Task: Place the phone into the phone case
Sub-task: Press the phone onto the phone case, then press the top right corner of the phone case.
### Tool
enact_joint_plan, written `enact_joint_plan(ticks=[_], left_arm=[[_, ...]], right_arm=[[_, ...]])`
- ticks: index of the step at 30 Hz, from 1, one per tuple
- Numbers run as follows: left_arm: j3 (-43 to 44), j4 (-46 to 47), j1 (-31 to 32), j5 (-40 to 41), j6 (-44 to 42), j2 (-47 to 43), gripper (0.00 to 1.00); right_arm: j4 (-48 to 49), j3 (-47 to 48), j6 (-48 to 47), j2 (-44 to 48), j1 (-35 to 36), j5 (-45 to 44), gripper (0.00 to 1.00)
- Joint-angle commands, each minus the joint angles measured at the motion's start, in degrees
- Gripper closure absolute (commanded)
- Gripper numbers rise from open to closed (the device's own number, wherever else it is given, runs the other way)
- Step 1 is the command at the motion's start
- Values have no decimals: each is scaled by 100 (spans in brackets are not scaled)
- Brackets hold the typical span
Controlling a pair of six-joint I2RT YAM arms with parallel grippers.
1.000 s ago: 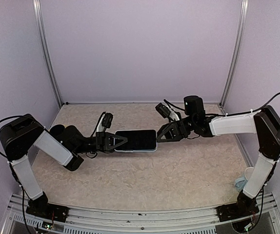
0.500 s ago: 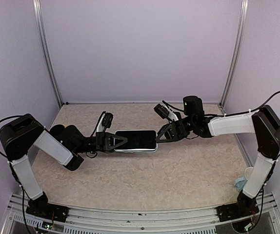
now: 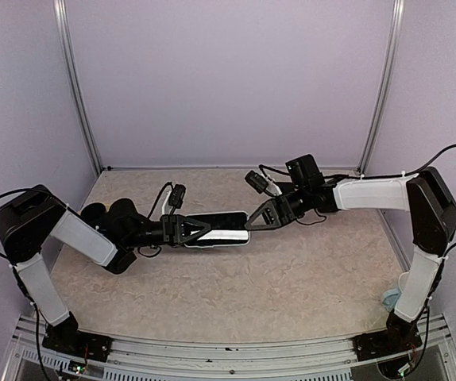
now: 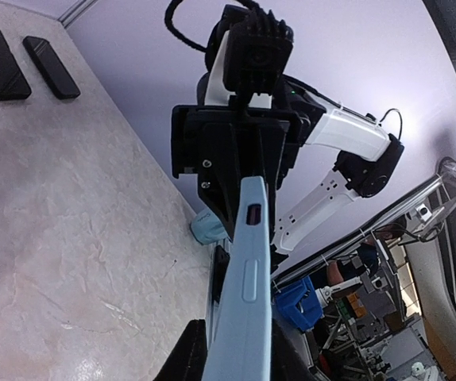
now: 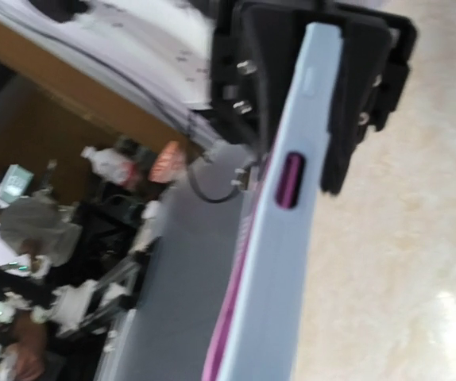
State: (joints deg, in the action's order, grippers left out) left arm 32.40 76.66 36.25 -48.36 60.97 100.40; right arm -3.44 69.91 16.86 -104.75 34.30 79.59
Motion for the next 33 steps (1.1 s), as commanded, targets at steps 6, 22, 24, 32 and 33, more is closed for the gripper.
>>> enact_joint_plan(ticks=[6,22,24,32,33], left_arm=[[269,-1201,111,375,-736,-362,82],[199,-1671,199,527,-1363,-694,100],[233,-1838,242,569,-1494,-760,100],[310,-2261,369,702,-1792,-895,100],[303,-2290,378,719,-1814,-911,100]], right_arm=[[-965,347,-749,77,155,-928,100],[-723,87,-574,348,-108,-829,67],[-614,69,-467,352,-154,-819,66],[-525,162,-272,197,-174,-974,67],[-524,171,-265,185,-171,-983,67]])
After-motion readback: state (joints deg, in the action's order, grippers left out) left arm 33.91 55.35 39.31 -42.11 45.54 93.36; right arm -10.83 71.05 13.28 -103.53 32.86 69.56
